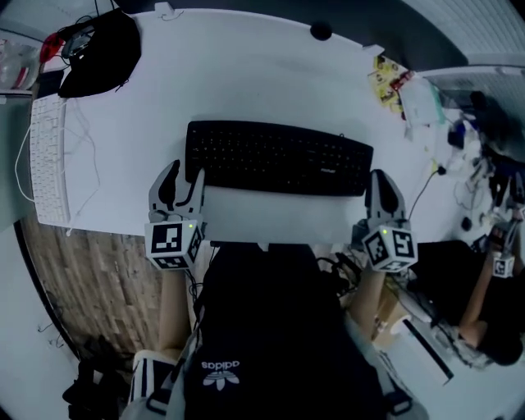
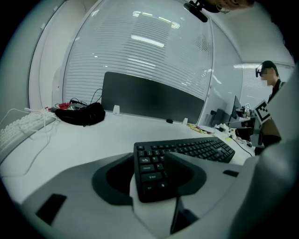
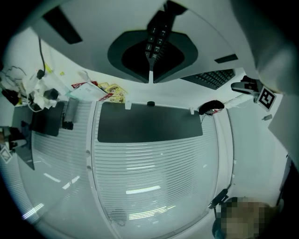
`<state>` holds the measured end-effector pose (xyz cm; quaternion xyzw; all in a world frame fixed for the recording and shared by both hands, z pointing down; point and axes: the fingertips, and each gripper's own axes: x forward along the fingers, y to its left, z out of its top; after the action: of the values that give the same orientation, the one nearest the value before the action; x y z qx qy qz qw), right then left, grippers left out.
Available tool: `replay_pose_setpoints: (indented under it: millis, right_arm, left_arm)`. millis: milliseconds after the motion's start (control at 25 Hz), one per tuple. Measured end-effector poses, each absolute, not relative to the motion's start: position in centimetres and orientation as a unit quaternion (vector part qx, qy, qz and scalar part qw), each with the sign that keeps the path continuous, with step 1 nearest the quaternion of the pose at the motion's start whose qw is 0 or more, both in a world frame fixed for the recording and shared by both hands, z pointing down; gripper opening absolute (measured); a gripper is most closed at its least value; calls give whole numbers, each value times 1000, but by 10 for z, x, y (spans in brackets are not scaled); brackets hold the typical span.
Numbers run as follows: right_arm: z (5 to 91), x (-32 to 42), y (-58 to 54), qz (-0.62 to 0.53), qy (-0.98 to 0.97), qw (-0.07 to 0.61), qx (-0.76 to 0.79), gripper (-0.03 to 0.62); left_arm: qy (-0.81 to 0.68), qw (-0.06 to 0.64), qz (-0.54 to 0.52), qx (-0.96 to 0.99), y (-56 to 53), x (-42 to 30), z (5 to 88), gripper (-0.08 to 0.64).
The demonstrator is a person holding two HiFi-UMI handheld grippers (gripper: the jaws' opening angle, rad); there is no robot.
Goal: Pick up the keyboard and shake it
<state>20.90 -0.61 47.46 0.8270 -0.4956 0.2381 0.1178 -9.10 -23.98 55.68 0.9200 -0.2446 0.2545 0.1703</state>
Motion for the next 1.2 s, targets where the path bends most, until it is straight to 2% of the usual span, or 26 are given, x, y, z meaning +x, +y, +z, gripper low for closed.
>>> replay_pose_setpoints:
  millis: [240,400,880,1080,1200]
  right_arm:
    - [489,225,-4,253,-482,114,831,15]
    - [492,233,-7,255,-488,113,827,93]
    - [530,241,-16,299,-510,147,793,176]
    - [546,259,-12,332,-504,132,786,195]
    - [562,260,-11,373,-507,105,770,222]
  left_arm:
    - [-237,206,281,907,-238,-88,579,190]
    - [-241,211,295,900,-242,-84,588,192]
    - [-269,261,305,875,-240,-87,603,209]
    - [-261,275,317,869,-235,-83,605,215]
    - [-266,310,312,858,-235,-86,608,215]
